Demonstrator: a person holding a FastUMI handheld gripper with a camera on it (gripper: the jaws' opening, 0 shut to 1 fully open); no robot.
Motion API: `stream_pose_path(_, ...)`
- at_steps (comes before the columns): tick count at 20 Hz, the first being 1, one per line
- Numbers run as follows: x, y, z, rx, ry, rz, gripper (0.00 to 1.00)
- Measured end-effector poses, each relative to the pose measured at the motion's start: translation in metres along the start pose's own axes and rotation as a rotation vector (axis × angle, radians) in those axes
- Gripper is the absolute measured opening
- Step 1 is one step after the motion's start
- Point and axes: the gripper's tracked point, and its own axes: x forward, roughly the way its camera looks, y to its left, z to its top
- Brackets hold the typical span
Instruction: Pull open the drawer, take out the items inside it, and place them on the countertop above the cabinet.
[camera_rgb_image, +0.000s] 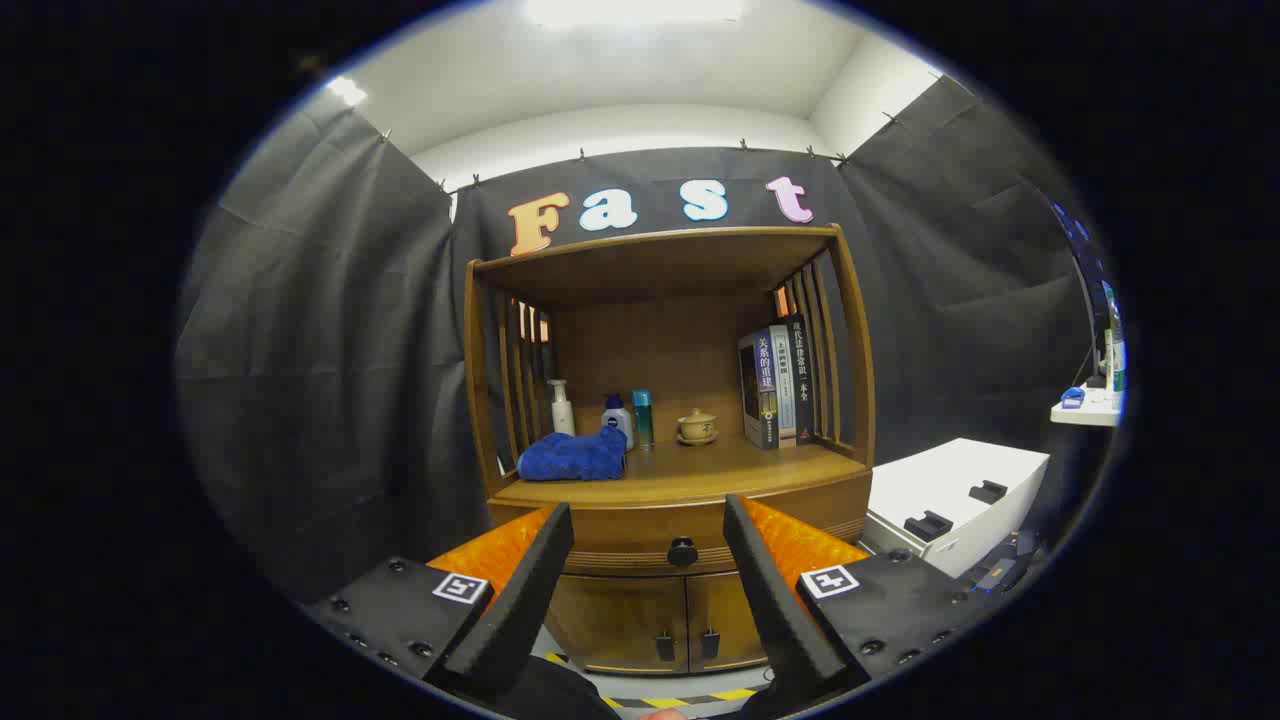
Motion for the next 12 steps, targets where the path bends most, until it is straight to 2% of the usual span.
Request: stream_pose_path(12, -0.0015, -0.0017, 0.0028, -0.002, -0.008, 0.003, 0.98)
